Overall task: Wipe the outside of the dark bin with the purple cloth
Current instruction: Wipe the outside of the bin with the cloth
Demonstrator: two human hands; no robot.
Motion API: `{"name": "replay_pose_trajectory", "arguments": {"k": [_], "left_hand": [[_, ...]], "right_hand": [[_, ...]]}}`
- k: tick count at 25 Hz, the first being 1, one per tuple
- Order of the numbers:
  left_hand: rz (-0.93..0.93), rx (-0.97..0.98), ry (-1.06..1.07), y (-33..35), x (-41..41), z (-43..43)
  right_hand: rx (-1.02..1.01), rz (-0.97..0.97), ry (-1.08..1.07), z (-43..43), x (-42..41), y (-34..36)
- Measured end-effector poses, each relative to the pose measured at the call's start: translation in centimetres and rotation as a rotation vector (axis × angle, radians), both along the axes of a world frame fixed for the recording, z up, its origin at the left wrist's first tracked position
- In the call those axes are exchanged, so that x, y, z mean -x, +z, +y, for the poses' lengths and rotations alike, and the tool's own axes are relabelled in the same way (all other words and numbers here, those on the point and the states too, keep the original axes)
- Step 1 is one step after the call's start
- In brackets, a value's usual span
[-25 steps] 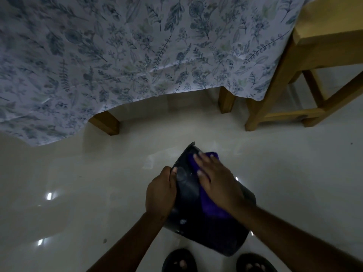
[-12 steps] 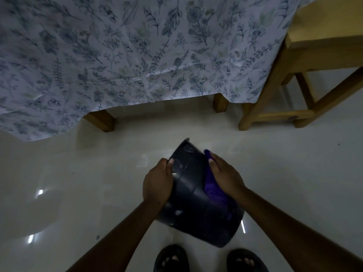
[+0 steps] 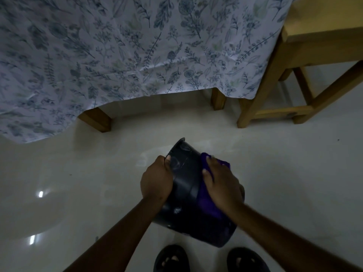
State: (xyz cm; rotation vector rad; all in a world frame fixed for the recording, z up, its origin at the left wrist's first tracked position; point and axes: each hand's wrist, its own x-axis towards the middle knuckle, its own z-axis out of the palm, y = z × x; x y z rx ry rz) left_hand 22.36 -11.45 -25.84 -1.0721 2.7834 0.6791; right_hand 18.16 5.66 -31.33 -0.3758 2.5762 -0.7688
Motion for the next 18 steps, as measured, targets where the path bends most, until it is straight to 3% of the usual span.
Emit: {"name": "replay_pose_trajectory", "arguments": {"k": [2,4,5,6,8,10,14,16,18], "left_hand": [[-0.058,-0.054,-0.009,0.4,2.2,-0.3],[-0.060,-0.475,0.012,1.4,3.8,-1.4],[-0.048,-0.707,0.013,2.0,3.4,-1.7],[-0.026,-0.804,-0.016,2.0,2.4,-1.8],[0.057,-0.591,-0.074,1.5,-0.8,-1.1],[0.124,-0.341,-0.039,0.7,-1.4,-1.0],[0.037,-0.270,-0.073,-0.3,2.0,-2.0],[0.057,-0.255,-0.080,-0.6,1.9,-2.0],[0.069,-0.259,-0.062,-0.6,1.4,-1.9]], "right_hand": [[0.001,0.195,0.179,0.2,-4.6,1.6],[0.045,0.234,0.239,0.2,-2.0,1.0],[0.047,0.176,0.193,0.2,0.9,0.6],[0.043,0.064,0.152,0.0,4.2,0.1],[0.013,-0.104,0.118,0.3,7.8,-1.3],[-0.028,-0.056,0.150,0.2,5.9,-1.4],[-0.044,0.266,0.308,1.9,-4.7,1.1],[-0.001,0.338,0.395,1.5,-4.2,0.6],[0.045,0.178,0.273,0.1,0.4,0.1]]}}
